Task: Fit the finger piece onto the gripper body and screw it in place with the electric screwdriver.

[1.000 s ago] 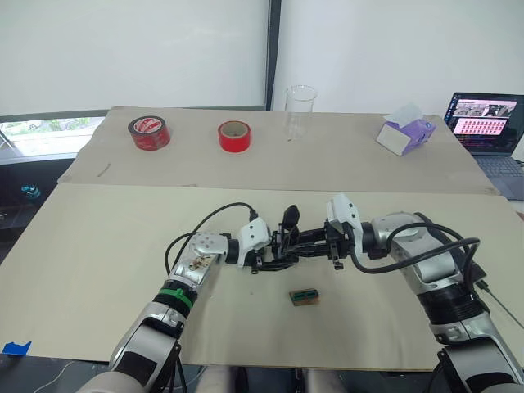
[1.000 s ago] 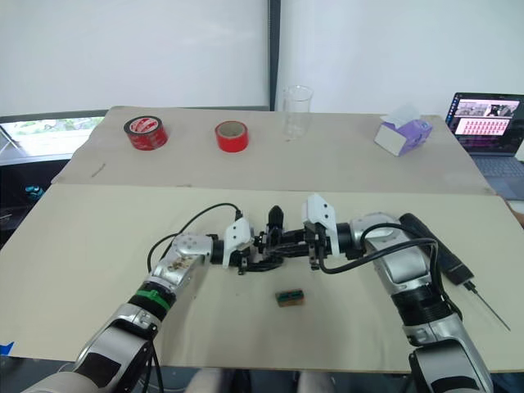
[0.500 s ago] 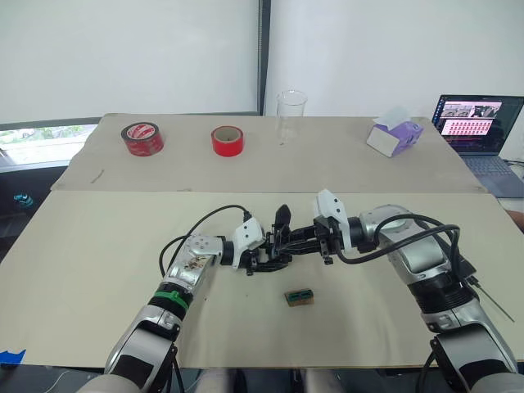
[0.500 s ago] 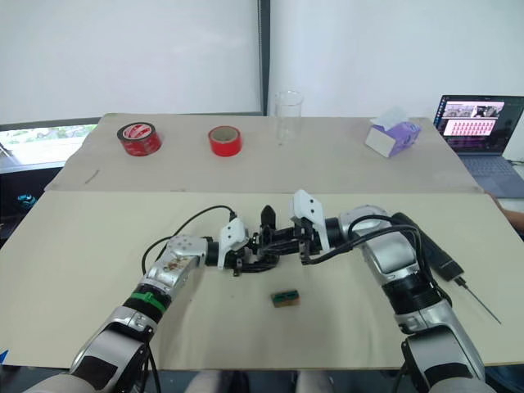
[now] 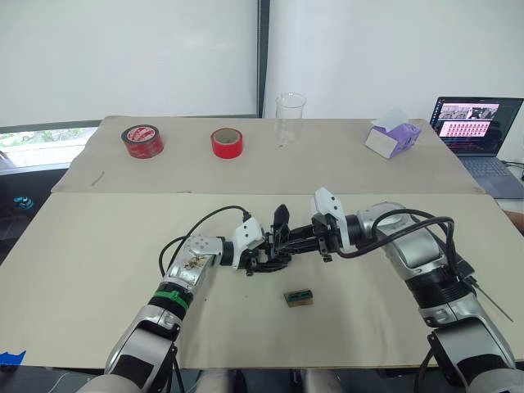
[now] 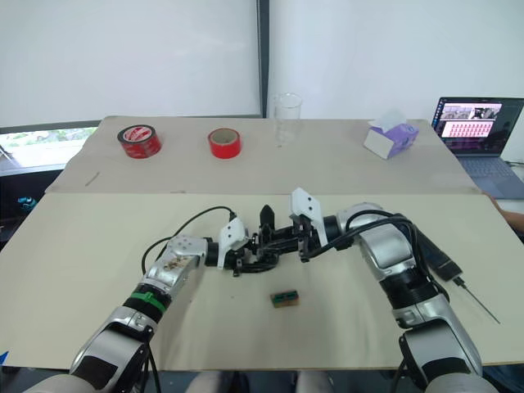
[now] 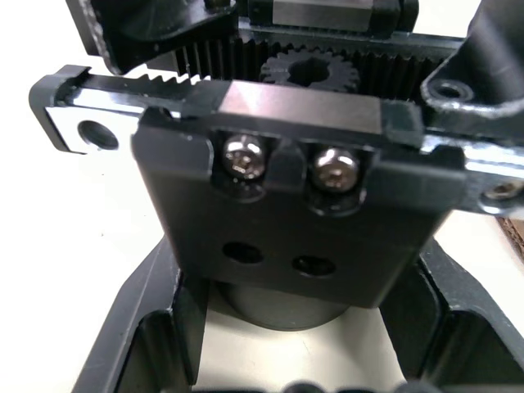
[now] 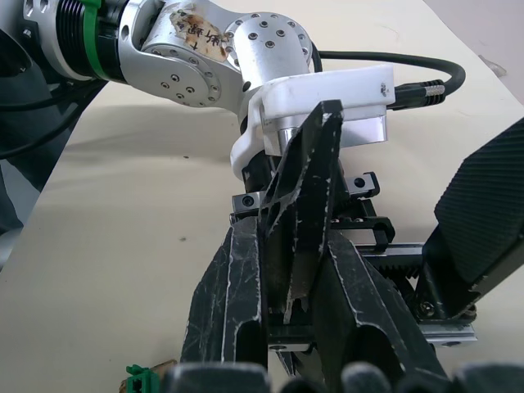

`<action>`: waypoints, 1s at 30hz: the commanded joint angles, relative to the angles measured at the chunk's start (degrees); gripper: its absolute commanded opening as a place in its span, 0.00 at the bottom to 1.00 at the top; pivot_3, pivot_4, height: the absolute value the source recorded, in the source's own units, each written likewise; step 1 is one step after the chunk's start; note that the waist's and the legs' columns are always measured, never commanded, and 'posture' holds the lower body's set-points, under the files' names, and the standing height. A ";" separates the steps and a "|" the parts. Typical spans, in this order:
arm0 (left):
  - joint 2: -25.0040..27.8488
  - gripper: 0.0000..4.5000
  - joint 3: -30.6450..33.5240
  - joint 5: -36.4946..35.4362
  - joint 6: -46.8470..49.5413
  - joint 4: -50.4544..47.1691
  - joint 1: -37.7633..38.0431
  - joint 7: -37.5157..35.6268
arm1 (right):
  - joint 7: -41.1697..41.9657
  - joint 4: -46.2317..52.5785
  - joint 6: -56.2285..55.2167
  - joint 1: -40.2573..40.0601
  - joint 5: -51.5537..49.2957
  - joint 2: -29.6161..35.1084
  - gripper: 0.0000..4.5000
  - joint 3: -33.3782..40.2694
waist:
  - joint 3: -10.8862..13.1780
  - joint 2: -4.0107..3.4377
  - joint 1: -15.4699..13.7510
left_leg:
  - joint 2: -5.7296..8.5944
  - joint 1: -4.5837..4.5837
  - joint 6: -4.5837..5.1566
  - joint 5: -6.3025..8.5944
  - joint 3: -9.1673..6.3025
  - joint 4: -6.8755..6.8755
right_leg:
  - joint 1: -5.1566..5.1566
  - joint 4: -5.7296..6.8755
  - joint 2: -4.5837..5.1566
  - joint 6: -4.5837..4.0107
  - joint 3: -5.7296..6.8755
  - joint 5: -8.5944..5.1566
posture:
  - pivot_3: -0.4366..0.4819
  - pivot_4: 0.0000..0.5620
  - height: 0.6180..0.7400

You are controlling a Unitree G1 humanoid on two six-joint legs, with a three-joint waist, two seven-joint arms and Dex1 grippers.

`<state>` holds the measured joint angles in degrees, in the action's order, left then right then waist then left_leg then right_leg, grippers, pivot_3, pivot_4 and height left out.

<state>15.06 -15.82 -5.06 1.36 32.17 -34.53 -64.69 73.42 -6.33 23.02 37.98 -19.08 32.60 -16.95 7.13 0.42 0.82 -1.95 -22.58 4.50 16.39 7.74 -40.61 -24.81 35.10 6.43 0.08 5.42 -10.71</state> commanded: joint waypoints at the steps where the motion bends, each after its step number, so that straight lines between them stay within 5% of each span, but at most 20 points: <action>1: 0.29 0.51 -2.52 1.58 0.89 1.10 1.93 -2.18 | -1.59 -2.63 0.37 -0.85 4.61 1.31 0.09 -1.63 | 0.00 0.00 0.00 | 0.00 0.00 0.00 0.00 0.00 0.00 | 0.00 0.00 0.01 0.00 0.00 0.00 | 0.48 0.27 1.00; 7: 0.28 0.51 -2.35 1.71 0.57 1.05 2.06 -1.95 | -1.12 -0.86 -0.83 -0.50 1.88 0.65 0.09 0.72 | 0.00 0.00 -0.01 | 0.00 0.00 -0.01 0.01 -0.01 0.02 | -0.01 -0.01 0.04 0.00 0.00 0.00 | 0.48 0.27 1.00; 9: 0.32 0.51 -2.28 1.74 0.47 1.16 2.05 -1.86 | -0.55 -0.46 -1.53 -0.42 0.52 0.34 0.31 1.86 | 0.00 0.00 -0.04 | 0.00 -0.01 -0.01 0.01 -0.01 0.02 | -0.02 -0.01 0.06 -0.01 0.00 0.00 | 0.48 0.27 1.00; 18: 0.37 0.51 -1.34 1.80 -0.47 2.71 1.44 -1.00 | 4.16 4.10 -0.79 -1.72 -3.95 3.44 1.00 5.79 | 0.04 -0.03 -0.15 | 0.04 -0.40 0.03 0.02 0.02 0.01 | -0.32 -0.06 0.00 0.00 0.04 0.01 | 0.48 0.27 1.00; 19: 0.30 0.51 -1.15 1.83 -0.66 2.85 1.38 -0.55 | 4.38 4.44 -0.78 -1.99 -4.07 3.90 1.00 6.04 | 0.04 -0.03 -0.16 | 0.04 -0.40 0.05 0.03 0.02 0.01 | -0.31 -0.06 0.01 0.00 0.04 0.01 | 0.48 0.27 1.00; 24: 0.32 0.99 -0.28 1.56 -1.83 3.01 1.60 0.61 | 4.84 9.01 -0.29 -6.03 -7.62 8.01 1.00 11.95 | 0.05 -0.03 -0.47 | 0.04 -0.38 0.08 0.04 0.00 0.01 | -0.31 -0.05 0.05 0.01 0.03 0.00 | 0.48 0.27 1.00; 30: 5.68 0.99 3.37 -1.96 -2.65 -2.88 6.36 -2.61 | -0.08 16.49 -0.95 -18.02 -10.99 13.71 1.00 26.44 | 0.07 -0.01 -0.48 | -0.02 -0.37 0.05 0.05 0.00 0.06 | -0.33 -0.09 0.08 0.01 0.02 -0.01 | 0.48 0.27 1.00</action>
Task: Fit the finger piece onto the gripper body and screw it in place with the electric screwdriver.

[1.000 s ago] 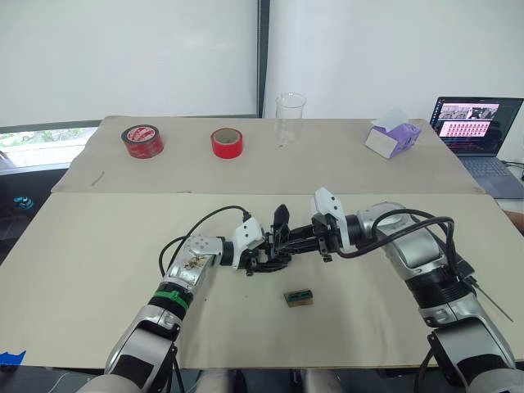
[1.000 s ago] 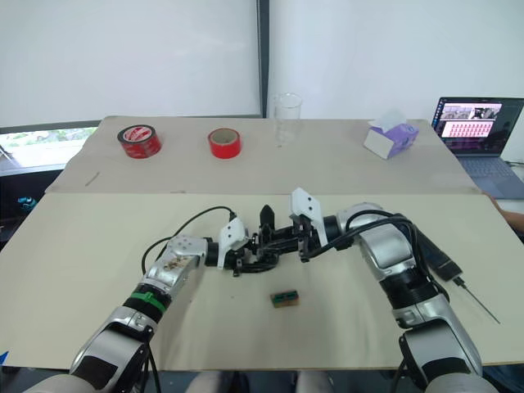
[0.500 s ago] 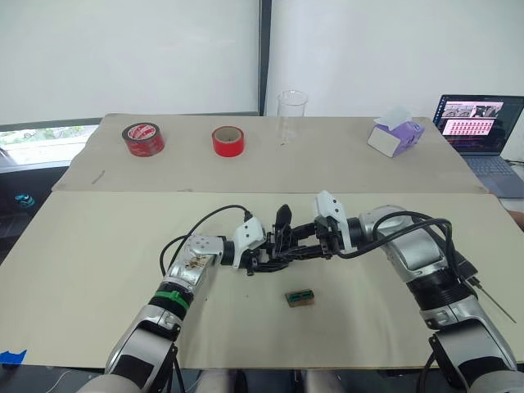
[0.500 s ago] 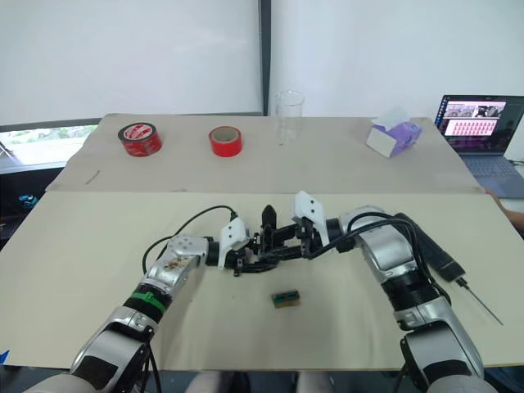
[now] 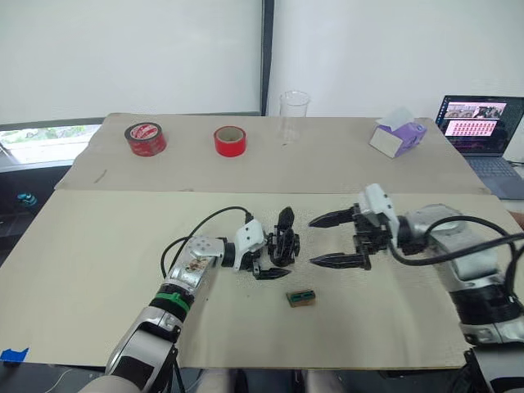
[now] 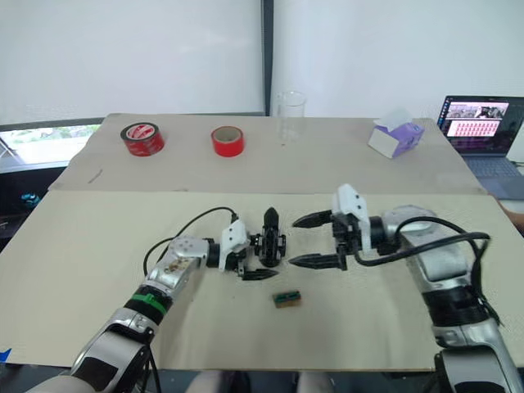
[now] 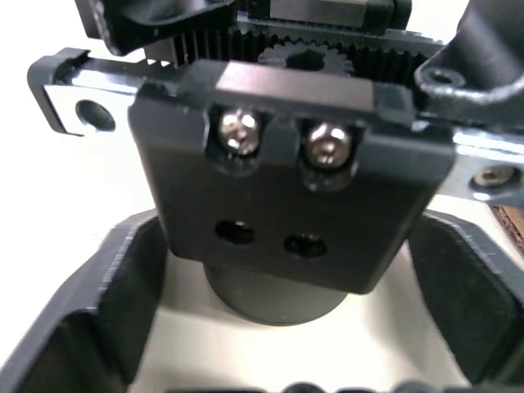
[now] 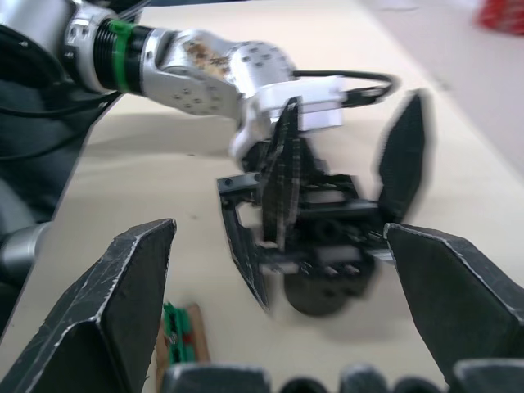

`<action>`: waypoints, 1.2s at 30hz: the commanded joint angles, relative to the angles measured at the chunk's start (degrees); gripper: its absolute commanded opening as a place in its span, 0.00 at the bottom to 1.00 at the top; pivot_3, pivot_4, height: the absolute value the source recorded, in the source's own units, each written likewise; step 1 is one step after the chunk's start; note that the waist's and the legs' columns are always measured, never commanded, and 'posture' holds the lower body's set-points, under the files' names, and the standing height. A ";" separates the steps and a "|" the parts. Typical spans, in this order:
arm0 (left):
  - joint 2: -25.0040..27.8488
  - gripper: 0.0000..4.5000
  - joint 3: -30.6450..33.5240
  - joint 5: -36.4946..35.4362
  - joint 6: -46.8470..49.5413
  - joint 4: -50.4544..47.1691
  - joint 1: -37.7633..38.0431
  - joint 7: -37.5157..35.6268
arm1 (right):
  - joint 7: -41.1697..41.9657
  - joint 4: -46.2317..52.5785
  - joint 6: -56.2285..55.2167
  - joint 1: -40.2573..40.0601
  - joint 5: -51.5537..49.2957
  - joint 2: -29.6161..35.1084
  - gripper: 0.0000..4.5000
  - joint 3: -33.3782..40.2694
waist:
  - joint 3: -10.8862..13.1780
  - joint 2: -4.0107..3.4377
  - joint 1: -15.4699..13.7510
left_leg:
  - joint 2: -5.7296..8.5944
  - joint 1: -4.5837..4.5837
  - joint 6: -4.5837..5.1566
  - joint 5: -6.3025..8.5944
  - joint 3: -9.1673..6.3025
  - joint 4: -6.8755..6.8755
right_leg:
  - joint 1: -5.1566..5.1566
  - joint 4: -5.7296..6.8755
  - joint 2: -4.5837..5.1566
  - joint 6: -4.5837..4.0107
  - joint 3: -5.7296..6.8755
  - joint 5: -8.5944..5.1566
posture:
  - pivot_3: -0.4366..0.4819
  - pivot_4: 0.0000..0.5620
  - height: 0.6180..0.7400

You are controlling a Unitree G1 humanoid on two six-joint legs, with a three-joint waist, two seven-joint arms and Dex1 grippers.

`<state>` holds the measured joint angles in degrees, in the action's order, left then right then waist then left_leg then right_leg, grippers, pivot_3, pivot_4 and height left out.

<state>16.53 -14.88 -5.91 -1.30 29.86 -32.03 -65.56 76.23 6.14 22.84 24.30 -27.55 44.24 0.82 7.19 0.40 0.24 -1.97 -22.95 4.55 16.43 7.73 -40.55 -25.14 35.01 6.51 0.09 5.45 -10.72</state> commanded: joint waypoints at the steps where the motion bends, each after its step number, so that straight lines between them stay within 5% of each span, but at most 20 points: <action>1: 5.47 0.99 4.02 -2.63 -0.91 -1.69 5.05 -2.48 | -4.87 4.92 -1.49 -7.60 -2.37 2.29 1.00 12.47 | 0.01 0.02 0.14 | 0.00 0.04 -0.04 -0.02 0.01 0.09 | 0.00 -0.01 0.00 -0.01 -0.01 -0.01 | 0.48 0.27 1.00; 10: 15.81 0.99 16.55 -20.70 4.14 -22.70 15.21 -10.53 | -18.13 10.45 -10.35 -38.47 -0.02 -5.51 1.00 42.71 | 0.28 0.03 -1.18 | 0.00 0.13 -0.46 -0.28 -0.01 0.59 | -0.10 -0.01 -0.13 0.22 0.01 -0.32 | 0.48 0.27 1.00; 19: 19.93 0.99 20.69 -29.36 15.69 -37.91 18.05 -6.96 | -23.87 10.14 -13.64 -54.88 -0.29 -12.82 1.00 51.44 | 0.37 -0.14 -1.21 | 0.14 0.14 -0.63 -0.09 0.02 0.59 | 0.01 -0.09 -0.03 0.13 -0.19 -0.52 | 0.48 0.27 1.00; 24: 19.52 0.99 20.82 -32.79 19.55 -44.09 18.20 -4.38 | -28.69 6.86 -3.49 -51.07 3.50 -3.78 1.00 46.47 | 0.40 -0.17 -0.28 | 0.14 0.31 -0.63 -0.10 0.17 0.66 | 0.04 -0.04 -0.06 0.11 -0.39 -0.53 | 0.48 0.27 1.00; 30: 18.51 0.99 19.41 -34.03 21.49 -47.03 16.95 -2.28 | -26.22 -10.30 2.19 -34.88 9.22 11.53 1.00 31.96 | 0.55 -0.02 -0.25 | 0.20 0.45 -0.26 -0.32 0.25 0.75 | 0.07 -0.05 -0.21 0.06 -0.53 -0.56 | 0.48 0.27 1.00; 36: 17.96 0.99 17.74 -31.95 20.39 -47.55 17.18 -1.84 | -19.95 -29.46 -0.23 -14.08 16.31 16.62 1.00 14.42 | 0.76 0.15 -0.84 | 0.20 0.42 -0.28 -0.35 0.31 0.76 | 0.04 -0.06 -0.40 0.07 -0.53 -0.53 | 0.48 0.27 1.00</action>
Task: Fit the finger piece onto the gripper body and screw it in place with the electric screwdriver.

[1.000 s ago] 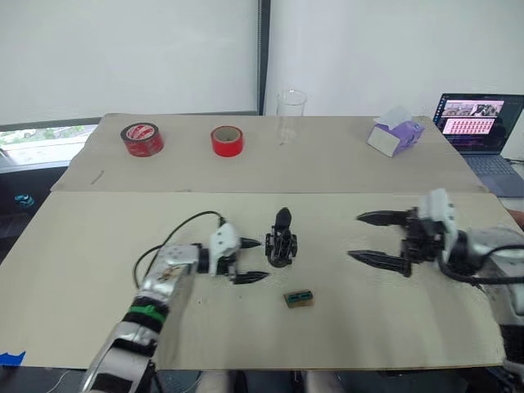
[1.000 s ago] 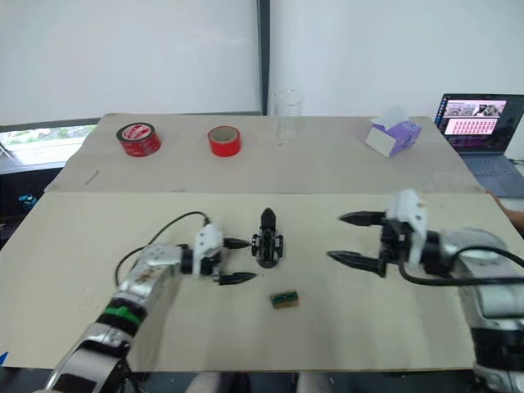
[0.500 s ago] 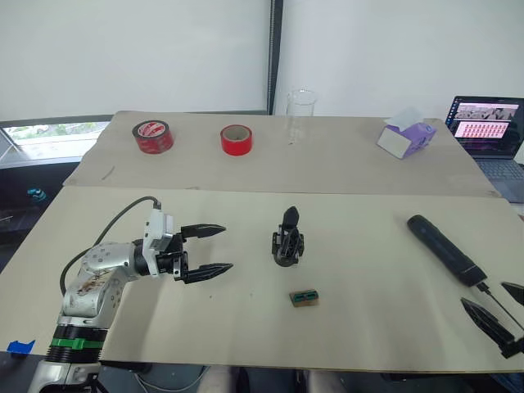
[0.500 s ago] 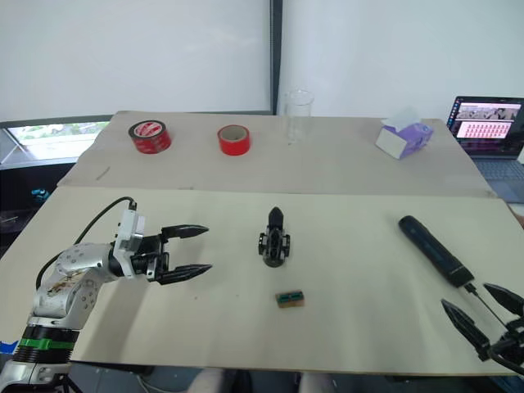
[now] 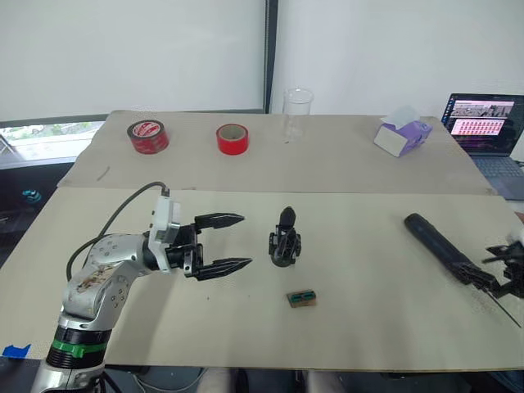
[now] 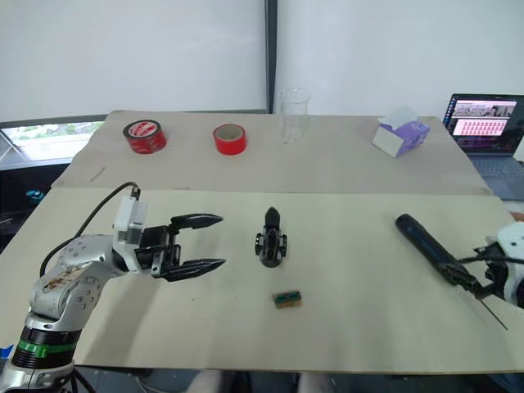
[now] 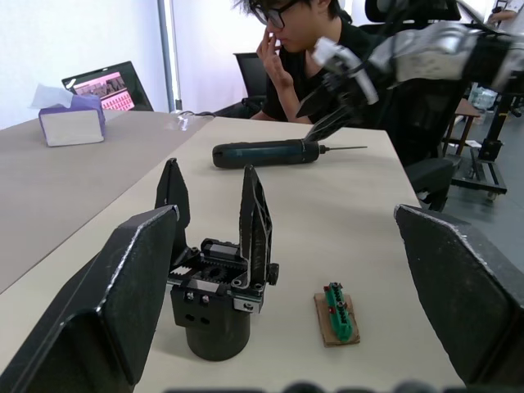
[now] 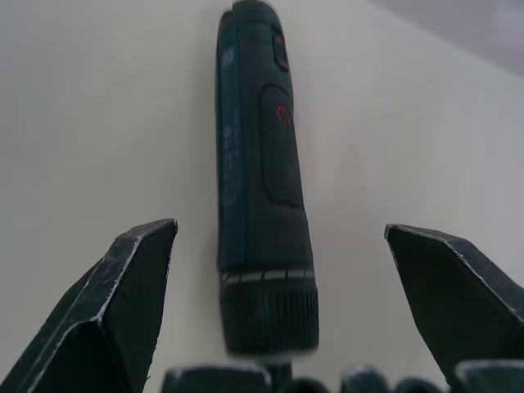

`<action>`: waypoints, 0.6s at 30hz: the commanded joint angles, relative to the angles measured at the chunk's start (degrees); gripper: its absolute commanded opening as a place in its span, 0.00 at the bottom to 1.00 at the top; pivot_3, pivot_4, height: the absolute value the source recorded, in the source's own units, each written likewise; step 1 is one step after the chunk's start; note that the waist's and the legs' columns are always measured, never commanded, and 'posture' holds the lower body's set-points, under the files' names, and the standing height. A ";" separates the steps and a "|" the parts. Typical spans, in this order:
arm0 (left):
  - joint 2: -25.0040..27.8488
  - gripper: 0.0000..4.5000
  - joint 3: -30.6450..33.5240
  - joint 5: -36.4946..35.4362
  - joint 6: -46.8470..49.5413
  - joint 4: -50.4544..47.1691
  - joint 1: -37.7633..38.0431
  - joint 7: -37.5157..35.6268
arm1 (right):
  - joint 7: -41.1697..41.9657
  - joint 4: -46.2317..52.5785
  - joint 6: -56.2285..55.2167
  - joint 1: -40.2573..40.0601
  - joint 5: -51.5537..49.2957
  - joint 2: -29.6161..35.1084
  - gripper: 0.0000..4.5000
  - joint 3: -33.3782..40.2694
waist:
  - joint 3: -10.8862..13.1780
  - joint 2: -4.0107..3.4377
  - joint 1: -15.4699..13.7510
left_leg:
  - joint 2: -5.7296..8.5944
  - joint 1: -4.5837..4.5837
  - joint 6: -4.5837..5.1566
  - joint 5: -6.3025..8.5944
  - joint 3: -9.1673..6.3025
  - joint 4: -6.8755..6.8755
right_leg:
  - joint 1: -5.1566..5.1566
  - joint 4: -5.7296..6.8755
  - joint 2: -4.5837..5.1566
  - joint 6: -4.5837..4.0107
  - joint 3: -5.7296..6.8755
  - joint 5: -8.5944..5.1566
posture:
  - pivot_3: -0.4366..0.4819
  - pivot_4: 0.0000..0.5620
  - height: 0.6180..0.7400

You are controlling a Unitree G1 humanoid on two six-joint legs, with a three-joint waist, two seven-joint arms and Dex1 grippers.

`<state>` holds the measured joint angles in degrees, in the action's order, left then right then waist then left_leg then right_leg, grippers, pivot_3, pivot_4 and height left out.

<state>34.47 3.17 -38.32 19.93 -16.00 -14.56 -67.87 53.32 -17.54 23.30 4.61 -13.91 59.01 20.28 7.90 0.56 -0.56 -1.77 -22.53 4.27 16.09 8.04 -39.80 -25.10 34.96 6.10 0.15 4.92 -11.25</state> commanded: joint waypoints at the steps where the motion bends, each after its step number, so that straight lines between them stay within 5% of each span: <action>1: -0.02 0.99 -0.56 0.69 -1.08 -1.77 -0.27 0.45 | 2.94 -8.84 -0.19 8.84 3.37 1.47 1.00 -6.62 | 0.07 0.03 -0.02 | 0.00 -0.02 0.00 0.00 0.01 0.01 | -0.01 -0.01 0.01 0.01 -0.01 0.01 | 0.48 0.27 1.00; 5: 0.25 0.99 -1.12 0.05 -0.42 -2.34 -0.19 0.10 | 5.34 -18.46 -1.63 17.00 6.43 1.33 1.00 -12.23 | 0.16 0.03 -0.20 | 0.05 -0.05 0.03 0.00 0.03 -0.05 | 0.01 -0.01 0.06 0.07 -0.02 0.05 | 0.48 0.27 1.00; 13: 0.43 1.00 -1.45 0.27 -0.93 -2.65 -0.51 -0.63 | 14.51 -23.83 -2.97 21.93 8.20 2.99 0.42 -17.05 | 0.19 0.07 -0.01 | -0.03 -0.03 -0.32 -0.20 0.02 -0.06 | 0.03 0.01 0.04 0.30 0.05 0.18 | 0.48 0.27 1.00; 18: 1.06 1.00 -1.62 0.67 -1.03 -2.63 -0.10 -1.23 | 15.87 -9.89 4.57 19.51 1.43 3.27 0.39 -11.43 | 0.24 -0.02 -0.07 | -0.04 -0.03 -0.33 -0.21 0.02 -0.07 | 0.01 0.06 0.07 0.29 0.06 0.20 | 0.48 0.27 1.00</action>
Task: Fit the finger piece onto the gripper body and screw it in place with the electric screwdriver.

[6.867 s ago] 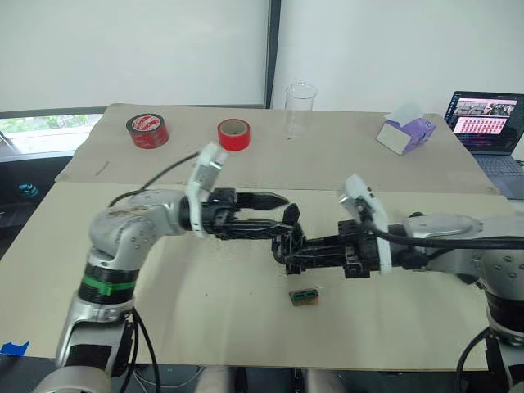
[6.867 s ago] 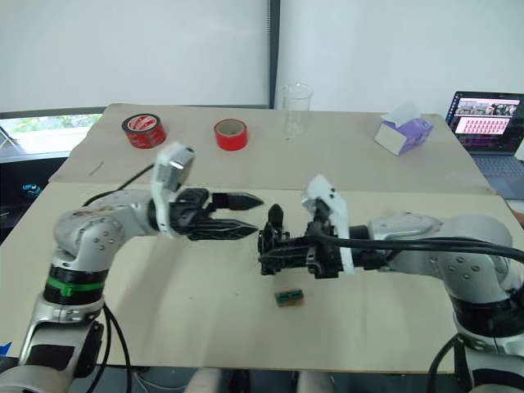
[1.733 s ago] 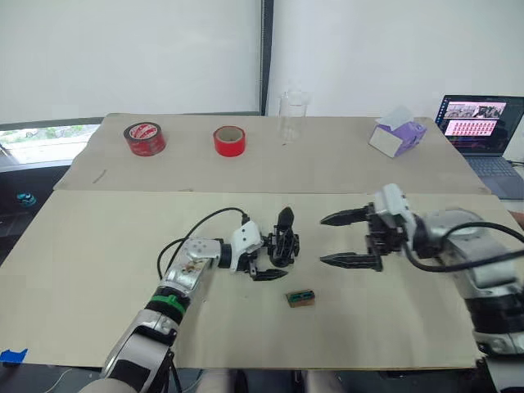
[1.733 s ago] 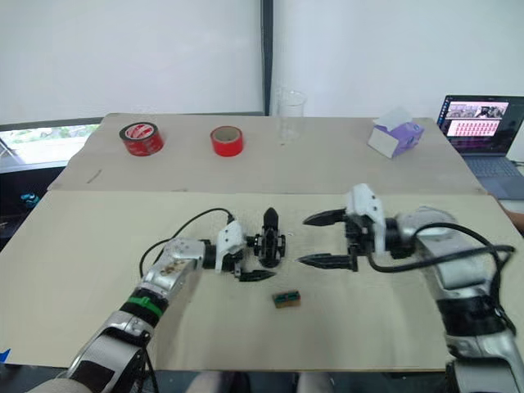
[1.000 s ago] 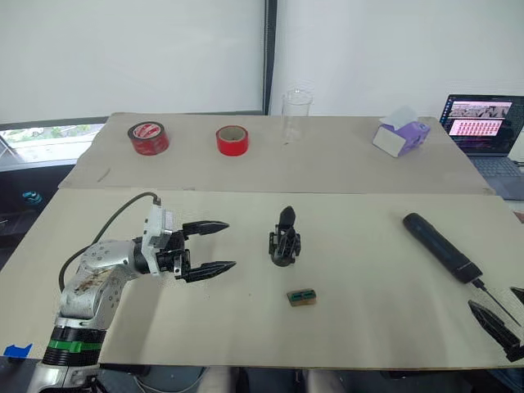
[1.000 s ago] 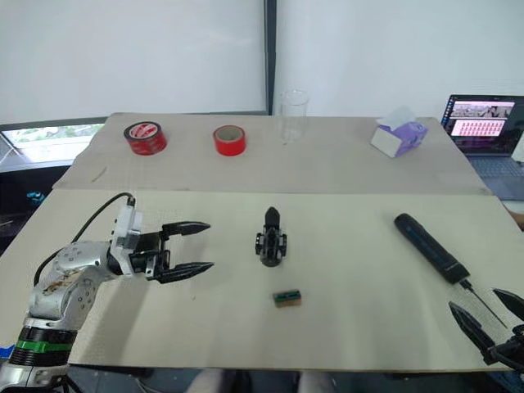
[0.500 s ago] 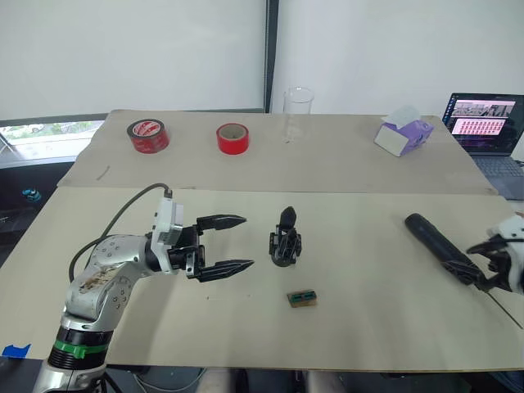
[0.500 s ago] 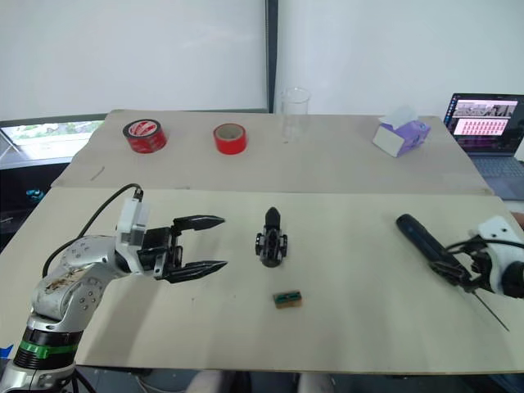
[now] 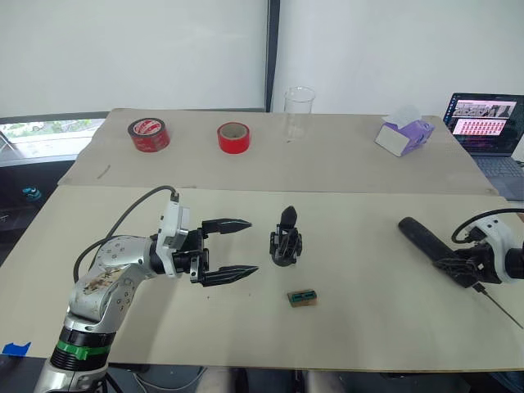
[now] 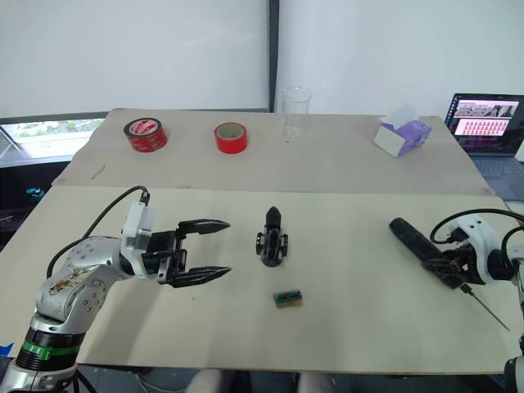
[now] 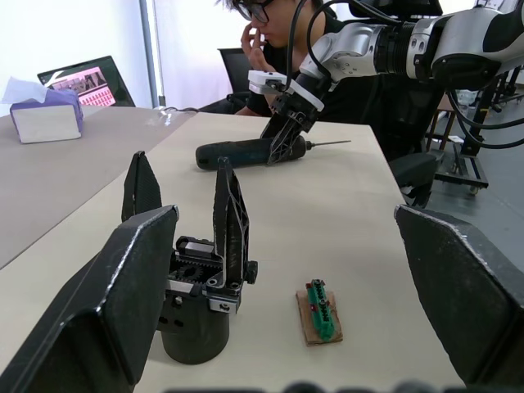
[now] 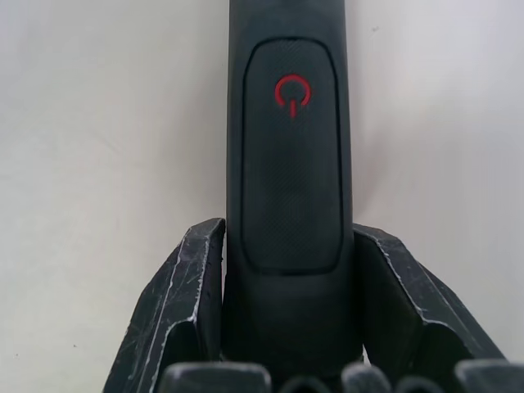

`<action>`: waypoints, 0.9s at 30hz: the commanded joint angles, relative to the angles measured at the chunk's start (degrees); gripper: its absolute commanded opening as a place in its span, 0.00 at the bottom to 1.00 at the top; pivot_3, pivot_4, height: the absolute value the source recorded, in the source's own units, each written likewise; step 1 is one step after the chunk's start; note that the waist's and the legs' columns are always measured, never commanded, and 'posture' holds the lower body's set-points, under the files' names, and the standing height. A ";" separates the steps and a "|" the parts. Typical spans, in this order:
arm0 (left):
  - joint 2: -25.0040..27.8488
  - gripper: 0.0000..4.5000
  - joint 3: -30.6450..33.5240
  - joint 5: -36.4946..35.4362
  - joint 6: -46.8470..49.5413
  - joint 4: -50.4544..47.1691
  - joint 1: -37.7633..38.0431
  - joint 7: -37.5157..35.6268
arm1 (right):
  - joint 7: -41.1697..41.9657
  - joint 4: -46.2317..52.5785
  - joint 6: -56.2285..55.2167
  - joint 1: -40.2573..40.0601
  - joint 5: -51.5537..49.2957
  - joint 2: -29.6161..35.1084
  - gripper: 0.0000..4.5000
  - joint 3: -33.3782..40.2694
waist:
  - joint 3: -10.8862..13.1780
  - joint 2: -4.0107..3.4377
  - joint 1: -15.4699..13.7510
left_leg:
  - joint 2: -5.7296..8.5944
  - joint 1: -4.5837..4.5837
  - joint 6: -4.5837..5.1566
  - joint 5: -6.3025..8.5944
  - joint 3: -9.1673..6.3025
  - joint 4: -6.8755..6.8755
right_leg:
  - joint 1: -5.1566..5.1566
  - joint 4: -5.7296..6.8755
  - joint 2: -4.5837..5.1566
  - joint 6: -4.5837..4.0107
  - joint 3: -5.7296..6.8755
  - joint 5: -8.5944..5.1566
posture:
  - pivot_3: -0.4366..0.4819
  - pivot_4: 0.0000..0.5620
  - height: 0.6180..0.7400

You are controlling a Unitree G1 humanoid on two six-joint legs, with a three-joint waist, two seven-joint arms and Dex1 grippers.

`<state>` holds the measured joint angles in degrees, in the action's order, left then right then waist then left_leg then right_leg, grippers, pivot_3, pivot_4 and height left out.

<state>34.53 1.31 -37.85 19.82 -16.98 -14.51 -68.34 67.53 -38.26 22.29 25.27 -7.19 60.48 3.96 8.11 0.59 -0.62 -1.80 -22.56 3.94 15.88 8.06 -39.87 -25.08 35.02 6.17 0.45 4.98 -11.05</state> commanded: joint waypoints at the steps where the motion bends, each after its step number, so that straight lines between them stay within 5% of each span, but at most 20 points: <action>1: 1.46 1.00 0.15 0.54 -1.24 -1.54 0.28 -1.35 | 2.53 17.15 8.47 -3.21 -6.95 2.71 0.38 5.75 | 0.08 -0.14 -0.02 | -0.01 -0.01 0.00 0.00 0.00 0.01 | -0.03 0.01 0.01 0.00 -0.01 0.02 | 0.48 0.27 1.00; 7: 2.81 1.00 -1.50 3.54 -5.00 0.29 2.60 -4.75 | 2.04 53.03 25.45 -18.21 -14.63 6.98 0.37 11.05 | 0.33 -0.71 -0.18 | -0.10 -0.12 -0.03 -0.01 -0.08 0.06 | -0.15 0.03 0.00 0.01 0.11 0.00 | 0.48 0.27 1.00; 12: 1.62 1.00 -3.27 4.88 -6.31 0.99 2.85 -4.94 | -3.98 65.87 33.04 -23.45 -18.93 3.31 0.37 11.95 | 0.48 -0.45 -0.29 | -0.08 -0.24 0.13 0.10 -0.22 -0.06 | -0.14 -0.02 0.05 -0.01 0.26 0.02 | 0.48 0.27 1.00; 26: 0.88 1.00 -5.42 6.06 -6.74 0.20 3.54 -4.59 | -11.11 57.05 23.36 -22.21 -12.90 -1.54 0.37 -0.17 | 0.55 -0.11 -0.06 | -0.04 -0.27 0.27 0.15 -0.24 -0.24 | -0.08 -0.05 0.04 -0.10 0.27 -0.01 | 0.48 0.27 1.00; 27: 0.80 1.00 -5.55 6.10 -6.69 0.08 3.54 -4.43 | -10.64 56.62 24.17 -21.87 -13.58 -1.35 0.48 -0.26 | 0.54 -0.05 -0.05 | -0.04 -0.26 0.28 0.15 -0.23 -0.24 | -0.06 -0.05 0.04 -0.09 0.27 0.00 | 0.48 0.27 1.00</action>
<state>35.58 -4.01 -31.60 13.76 -15.29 -10.98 -73.09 57.12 19.78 47.21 2.54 -21.42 59.15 3.87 8.65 0.54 -0.67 -1.84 -22.81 4.22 16.03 7.82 -40.11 -25.14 34.97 6.21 0.35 5.24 -11.05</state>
